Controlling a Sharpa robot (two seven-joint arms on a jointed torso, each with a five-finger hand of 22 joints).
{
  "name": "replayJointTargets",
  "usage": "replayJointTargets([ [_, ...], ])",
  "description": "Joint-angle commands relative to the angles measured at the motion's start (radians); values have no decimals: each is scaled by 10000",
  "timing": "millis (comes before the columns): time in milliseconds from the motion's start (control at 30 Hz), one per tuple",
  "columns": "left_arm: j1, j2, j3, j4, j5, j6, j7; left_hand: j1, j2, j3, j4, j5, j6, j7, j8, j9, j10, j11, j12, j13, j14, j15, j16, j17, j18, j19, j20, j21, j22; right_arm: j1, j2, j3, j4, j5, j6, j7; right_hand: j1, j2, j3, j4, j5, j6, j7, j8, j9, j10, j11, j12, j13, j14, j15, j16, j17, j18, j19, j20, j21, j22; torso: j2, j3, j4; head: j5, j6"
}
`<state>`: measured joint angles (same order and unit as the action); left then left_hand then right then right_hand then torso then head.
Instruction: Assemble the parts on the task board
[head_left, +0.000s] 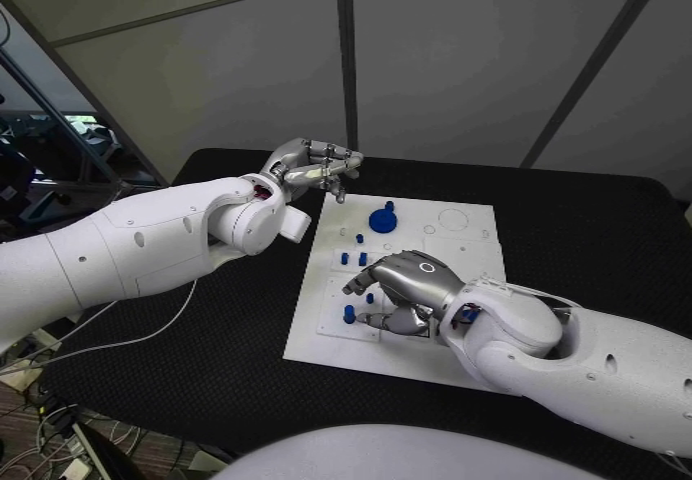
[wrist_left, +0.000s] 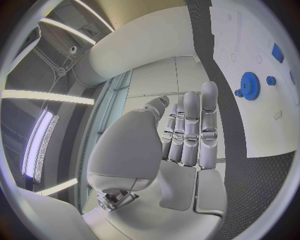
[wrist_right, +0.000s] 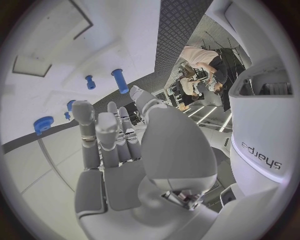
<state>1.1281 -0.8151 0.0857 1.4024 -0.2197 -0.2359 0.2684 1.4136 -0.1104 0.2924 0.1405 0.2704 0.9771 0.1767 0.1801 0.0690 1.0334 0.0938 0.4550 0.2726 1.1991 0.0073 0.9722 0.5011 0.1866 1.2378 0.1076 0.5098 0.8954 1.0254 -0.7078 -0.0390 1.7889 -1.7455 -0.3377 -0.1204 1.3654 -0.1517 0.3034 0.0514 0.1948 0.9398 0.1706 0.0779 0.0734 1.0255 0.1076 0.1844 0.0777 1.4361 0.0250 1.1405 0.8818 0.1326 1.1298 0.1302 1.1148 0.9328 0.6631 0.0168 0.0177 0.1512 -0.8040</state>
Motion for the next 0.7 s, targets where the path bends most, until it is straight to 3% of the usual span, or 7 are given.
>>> replayJointTargets([
  [33, 14, -25, -36, 6, 24, 114, 6, 50, -10, -50, 12, -2, -50, 0, 51, -1, -60, 14, 47, 13, -13, 80, -39, -19, -51, -52, 33, -69, -13, 95, -717, 251, 459, 1559, -979, 187, -179, 130, -98, 152, -26, 468, 7, 187, 74, 1004, -118, 572, 177, 99, -107, 142, 215, 47, 297, -47, 220, 291, -60, -23, -27, -249, 130],
  [133, 14, -48, -77, -11, 24, 109, 2, 50, -10, -50, 12, -2, -50, 0, 51, -1, -60, 14, 47, 13, -13, 80, -39, -19, -51, -52, 33, -69, -13, 286, -1555, 442, 851, 2975, -1048, -186, -357, 60, -342, 295, -183, 1142, -365, 515, 200, 2766, -601, 1599, 729, 521, -463, 1111, 1609, -203, 1249, -299, 1162, 1513, -104, -21, -62, -389, 185],
  [267, 13, -94, -131, -31, 24, 95, 4, 46, -11, -54, 16, -2, -52, 0, 54, -1, -62, 15, 51, 14, -14, 82, -39, -20, -52, -52, 33, -71, -13, 473, -2600, 554, 1267, 4120, -813, -1003, -792, -248, -1134, 579, 367, 1385, -706, 654, 325, 3125, -846, 3049, 2187, 800, -862, 2040, 2884, -443, 1999, -676, 1978, 2541, -171, -12, -161, -650, 286],
  [300, 13, -104, -141, -35, 24, 89, 5, 46, -11, -54, 16, -2, -52, 0, 54, -1, -62, 15, 51, 14, -14, 82, -39, -20, -52, -52, 33, -71, -13, 499, -2842, 568, 1343, 4232, -719, -1254, -1030, -163, -1443, 795, 406, 1407, -739, 724, 396, 3271, -883, 4310, 3542, 830, -699, 2325, 3340, -490, 2117, -712, 2143, 2778, -184, -12, -181, -750, 302],
  [400, 12, -131, -163, -34, 24, 78, 9, 46, -11, -54, 16, -2, -52, 0, 54, -1, -62, 15, 51, 14, -14, 82, -39, -20, -52, -52, 33, -71, -13, 542, -3412, 590, 1478, 4285, -481, -1870, -1283, -118, -2202, 1185, 980, 1387, -734, 990, 623, 3365, -939, 7481, 7201, 939, -777, 2913, 4281, -577, 2303, -697, 2415, 3161, -218, -14, -241, -1137, 368],
  [500, 8, -165, -175, -18, 24, 71, 18, 46, -11, -54, 16, -2, -52, 0, 54, -1, -62, 15, 51, 14, -14, 82, -39, -20, -52, -52, 33, -71, -13, 552, -3878, 592, 1538, 4178, -331, -2379, -1106, 133, -3005, 1533, 1036, 1234, -776, 1386, 990, 3326, -895, 9478, 9592, 1011, -784, 3324, 4962, -605, 2384, -698, 2559, 3363, -227, -6, -288, -1380, 406],
  [700, -12, -254, -192, -10, 24, 53, 28, 46, -11, -54, 16, -2, -52, 0, 54, -1, -62, 15, 51, 14, -14, 82, -39, -20, -52, -52, 33, -71, -13, 441, -4482, 561, 1643, 3774, -192, -3202, -930, 168, -3746, 1885, 1082, 1016, -741, 1691, 1295, 3487, -905, 10328, 10729, 1056, -745, 3525, 5329, -625, 2449, -678, 2636, 3484, -252, 45, -400, -1498, 373],
])
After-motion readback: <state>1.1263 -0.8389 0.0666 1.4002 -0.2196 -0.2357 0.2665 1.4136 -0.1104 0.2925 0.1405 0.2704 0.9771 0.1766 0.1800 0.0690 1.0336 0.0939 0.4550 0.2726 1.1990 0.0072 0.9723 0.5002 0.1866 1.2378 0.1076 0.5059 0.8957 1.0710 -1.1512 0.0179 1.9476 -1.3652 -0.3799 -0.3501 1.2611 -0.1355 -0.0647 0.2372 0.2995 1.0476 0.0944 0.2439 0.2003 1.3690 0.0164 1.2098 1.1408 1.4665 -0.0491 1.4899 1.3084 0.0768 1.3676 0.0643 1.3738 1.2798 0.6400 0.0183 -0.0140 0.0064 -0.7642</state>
